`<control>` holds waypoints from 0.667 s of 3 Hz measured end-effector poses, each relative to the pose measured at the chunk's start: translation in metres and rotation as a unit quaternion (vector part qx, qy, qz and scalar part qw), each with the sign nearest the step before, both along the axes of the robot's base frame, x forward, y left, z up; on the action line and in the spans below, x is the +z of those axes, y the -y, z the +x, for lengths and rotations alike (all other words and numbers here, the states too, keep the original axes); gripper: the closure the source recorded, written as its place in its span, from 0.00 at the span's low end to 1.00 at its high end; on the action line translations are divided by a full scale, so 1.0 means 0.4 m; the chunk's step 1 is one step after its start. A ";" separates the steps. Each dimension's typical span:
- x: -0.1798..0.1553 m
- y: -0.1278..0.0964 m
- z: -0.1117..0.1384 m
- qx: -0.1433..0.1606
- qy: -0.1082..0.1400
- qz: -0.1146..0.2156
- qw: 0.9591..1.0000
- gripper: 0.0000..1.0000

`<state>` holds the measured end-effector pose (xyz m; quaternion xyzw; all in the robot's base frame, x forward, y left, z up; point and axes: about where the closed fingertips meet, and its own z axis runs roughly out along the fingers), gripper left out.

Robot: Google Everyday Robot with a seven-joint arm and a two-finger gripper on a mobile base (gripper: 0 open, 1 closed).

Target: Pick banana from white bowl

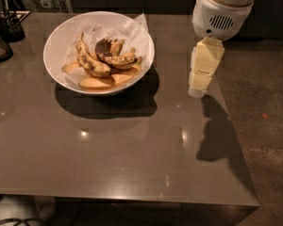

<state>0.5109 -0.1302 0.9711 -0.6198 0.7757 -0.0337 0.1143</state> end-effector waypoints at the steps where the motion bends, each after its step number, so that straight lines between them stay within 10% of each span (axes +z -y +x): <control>1: 0.034 -0.077 0.042 0.011 0.011 0.000 1.000 0.00; 2: 0.040 -0.163 0.091 0.031 0.021 -0.015 0.999 0.00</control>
Offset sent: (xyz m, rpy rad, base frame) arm 0.0410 0.0926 0.0152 -0.1156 0.0109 0.1043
